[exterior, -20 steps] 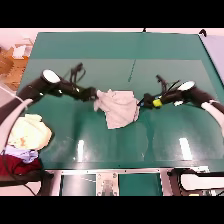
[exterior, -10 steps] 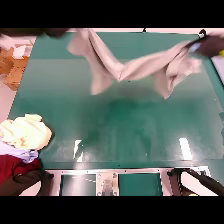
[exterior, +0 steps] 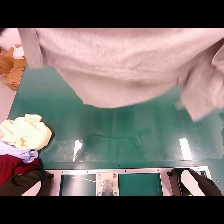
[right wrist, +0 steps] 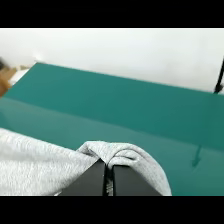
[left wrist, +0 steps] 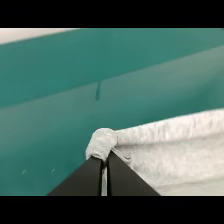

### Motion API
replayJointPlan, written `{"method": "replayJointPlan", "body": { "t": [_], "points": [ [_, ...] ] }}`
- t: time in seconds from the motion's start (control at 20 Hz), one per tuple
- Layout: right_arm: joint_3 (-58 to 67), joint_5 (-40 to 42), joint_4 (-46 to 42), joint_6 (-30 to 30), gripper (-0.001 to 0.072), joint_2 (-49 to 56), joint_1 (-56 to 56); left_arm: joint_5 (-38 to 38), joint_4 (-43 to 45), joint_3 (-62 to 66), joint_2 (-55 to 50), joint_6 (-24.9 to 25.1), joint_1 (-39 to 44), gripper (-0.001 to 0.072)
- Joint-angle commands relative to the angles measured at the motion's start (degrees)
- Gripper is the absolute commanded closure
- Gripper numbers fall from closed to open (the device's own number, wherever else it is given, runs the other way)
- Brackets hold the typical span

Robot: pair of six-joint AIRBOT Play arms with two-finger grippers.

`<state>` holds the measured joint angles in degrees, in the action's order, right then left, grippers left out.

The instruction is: Fold the shirts.

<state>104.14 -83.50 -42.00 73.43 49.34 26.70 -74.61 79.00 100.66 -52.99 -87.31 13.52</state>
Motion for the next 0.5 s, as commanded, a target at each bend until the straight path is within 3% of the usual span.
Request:
{"method": "replayJointPlan", "body": {
  "t": [0.0, 0.1, 0.25, 0.35, 0.45],
  "points": [
    [-14.0, -0.9, 4.1, -0.7, 0.0697, -0.7, 0.1, 2.4, 8.0, -9.7, -2.8, -0.6, -0.1, 0.0685],
    [-29.6, 3.4, 4.0, -3.7, 0.0696, -0.2, -2.4, 7.6, 8.2, -16.7, -8.1, 0.9, 0.0, 0.0685],
    [-53.5, 21.2, 4.0, -6.9, 0.0696, 4.4, -7.8, 16.7, 6.8, -22.4, -21.5, 3.3, 0.0, 0.0685],
    [-61.6, 31.9, 4.0, -9.0, 0.0697, 12.4, -10.0, 21.5, 4.4, -22.0, -32.7, 5.9, 0.0, 0.0685],
    [-61.5, 35.4, 4.1, -9.7, 0.0697, 22.3, -10.2, 25.0, 2.2, -20.5, -42.1, 8.5, 0.0, 0.0685]
  ]
}}
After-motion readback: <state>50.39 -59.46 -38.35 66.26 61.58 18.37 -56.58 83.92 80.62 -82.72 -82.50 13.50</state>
